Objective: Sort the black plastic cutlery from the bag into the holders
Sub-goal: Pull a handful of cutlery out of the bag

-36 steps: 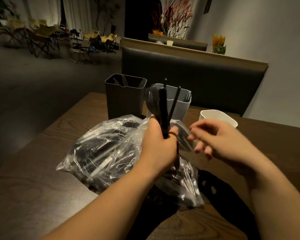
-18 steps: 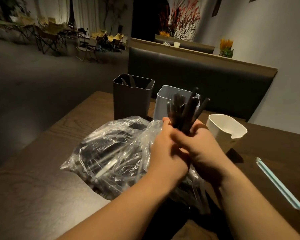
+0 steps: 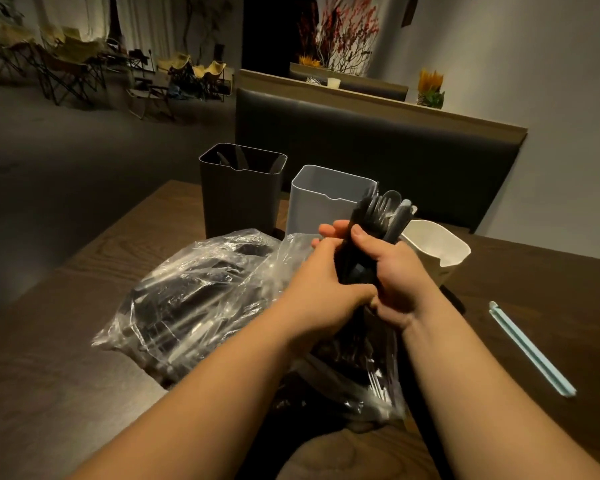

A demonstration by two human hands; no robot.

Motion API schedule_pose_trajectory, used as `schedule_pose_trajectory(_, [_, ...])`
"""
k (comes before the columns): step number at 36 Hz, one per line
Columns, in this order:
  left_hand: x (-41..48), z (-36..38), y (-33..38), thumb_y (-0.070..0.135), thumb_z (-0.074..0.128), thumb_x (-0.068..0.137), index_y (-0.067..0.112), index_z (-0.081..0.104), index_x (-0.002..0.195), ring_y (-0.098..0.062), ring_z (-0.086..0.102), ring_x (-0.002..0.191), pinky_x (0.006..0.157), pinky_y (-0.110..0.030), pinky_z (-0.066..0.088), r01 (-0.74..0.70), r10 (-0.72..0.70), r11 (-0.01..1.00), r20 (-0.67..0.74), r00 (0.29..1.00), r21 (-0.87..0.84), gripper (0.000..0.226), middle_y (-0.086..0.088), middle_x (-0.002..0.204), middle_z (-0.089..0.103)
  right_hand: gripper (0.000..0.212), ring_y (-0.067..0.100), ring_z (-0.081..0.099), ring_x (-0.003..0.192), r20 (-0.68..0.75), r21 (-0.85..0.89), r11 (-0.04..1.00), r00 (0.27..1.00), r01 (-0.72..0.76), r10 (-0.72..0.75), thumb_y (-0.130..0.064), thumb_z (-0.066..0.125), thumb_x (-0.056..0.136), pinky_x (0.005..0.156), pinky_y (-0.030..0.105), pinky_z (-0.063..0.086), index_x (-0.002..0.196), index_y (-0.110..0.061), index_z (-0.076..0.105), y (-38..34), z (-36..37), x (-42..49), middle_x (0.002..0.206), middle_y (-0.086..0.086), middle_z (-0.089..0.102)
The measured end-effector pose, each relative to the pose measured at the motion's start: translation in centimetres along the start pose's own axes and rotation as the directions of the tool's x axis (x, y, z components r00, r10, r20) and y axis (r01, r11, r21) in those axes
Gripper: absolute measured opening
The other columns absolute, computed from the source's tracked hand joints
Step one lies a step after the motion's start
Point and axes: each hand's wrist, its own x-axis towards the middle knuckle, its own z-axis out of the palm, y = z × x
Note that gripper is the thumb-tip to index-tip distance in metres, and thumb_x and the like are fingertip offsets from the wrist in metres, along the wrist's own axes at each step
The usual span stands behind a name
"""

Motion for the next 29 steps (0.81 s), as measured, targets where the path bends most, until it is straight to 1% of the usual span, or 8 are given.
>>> schedule_pose_trajectory(3, [0.1,-0.3,-0.4,0.0,0.07,0.086,0.038,0.053,0.107,-0.015,0.065,0.114,0.097,-0.036,0.055,0.019,-0.014,0.997,0.067,0.998,-0.079,0.047,-0.004,0.124,0.065,0.022,0.037,0.064,0.118,0.019,0.092,0.996,1.0,-0.019,0.017,-0.014,0.045,0.102,0.094,0.046,0.056,0.108,-0.003,0.063,0.3,-0.6,0.0,0.115,0.017,0.072])
schedule_pose_trajectory(7, [0.0,0.0,-0.6,0.022,0.074,0.07,0.049,0.048,0.114,-0.011,0.062,0.119,0.098,-0.041,0.055,-0.041,0.038,0.999,0.078,0.996,0.035,0.058,0.004,0.125,0.062,0.021,0.033,0.07,0.109,0.015,0.051,0.998,0.999,0.028,-0.029,-0.014,0.046,0.103,0.089,0.043,0.059,0.107,-0.004,0.064,0.1,-0.4,-0.2,0.112,0.017,0.073])
schedule_pose_trajectory(11, [0.0,0.2,-0.5,0.017,0.073,0.07,0.031,0.038,0.13,-0.014,0.065,0.112,0.089,-0.044,0.059,-0.071,0.057,0.989,0.111,0.992,0.132,0.071,0.001,0.121,0.059,0.017,0.03,0.071,0.106,-0.045,-0.092,0.992,0.995,0.084,-0.088,-0.015,0.052,0.102,0.091,0.042,0.058,0.101,-0.007,0.067,-0.2,0.2,-0.6,0.106,0.015,0.075])
schedule_pose_trajectory(13, [0.0,0.5,-0.4,0.012,0.072,0.072,0.028,0.038,0.129,-0.014,0.067,0.106,0.086,-0.043,0.06,-0.107,0.104,0.985,0.034,0.994,0.134,0.069,-0.001,0.116,0.063,0.017,0.024,0.073,0.103,-0.062,-0.246,0.963,0.989,0.115,-0.133,-0.018,0.057,0.101,0.094,0.041,0.057,0.097,-0.011,0.071,-0.4,0.7,-0.8,0.103,0.01,0.077])
schedule_pose_trajectory(16, [0.1,1.2,-0.4,0.0,0.075,0.077,0.025,0.048,0.128,0.0,0.067,0.104,0.087,-0.023,0.056,-0.154,0.164,0.984,-0.117,0.98,0.088,0.063,0.007,0.112,0.069,0.018,0.013,0.072,0.098,-0.048,-0.48,0.864,0.978,0.155,-0.202,-0.026,0.061,0.098,0.095,0.037,0.055,0.096,-0.019,0.077,-0.7,1.4,-1.0,0.098,-0.001,0.078])
schedule_pose_trajectory(19, [0.3,1.2,-0.5,0.004,0.073,0.08,0.027,0.053,0.13,0.002,0.067,0.103,0.089,-0.026,0.056,-0.181,0.203,0.975,-0.184,0.962,0.127,0.059,0.01,0.111,0.071,0.02,0.011,0.071,0.099,-0.026,-0.589,0.789,0.972,0.174,-0.233,-0.034,0.065,0.095,0.096,0.038,0.055,0.102,-0.021,0.079,-1.1,1.7,-1.0,0.1,-0.001,0.077])
schedule_pose_trajectory(23, [0.4,1.4,-0.2,0.015,0.069,0.088,0.032,0.047,0.139,0.009,0.063,0.099,0.08,-0.01,0.051,-0.185,0.251,0.944,-0.231,0.94,0.271,0.058,0.018,0.105,0.067,0.023,0.013,0.069,0.099,-0.004,-0.637,0.749,0.972,0.18,-0.236,-0.035,0.068,0.093,0.098,0.041,0.054,0.107,-0.018,0.076,-1.7,2.2,-1.0,0.103,0.004,0.074])
schedule_pose_trajectory(29, [0.8,1.8,1.2,0.01,0.061,0.086,0.023,0.045,0.118,-0.017,0.064,0.089,0.075,-0.039,0.054,-0.14,0.255,0.916,-0.277,0.926,0.377,0.038,0.005,0.097,0.064,0.031,0.012,0.07,0.098,0.106,-0.52,0.782,0.934,0.345,-0.341,-0.029,0.072,0.088,0.08,0.025,0.058,0.114,-0.014,0.066,-4.3,2.4,-1.5,0.103,0.003,0.072])
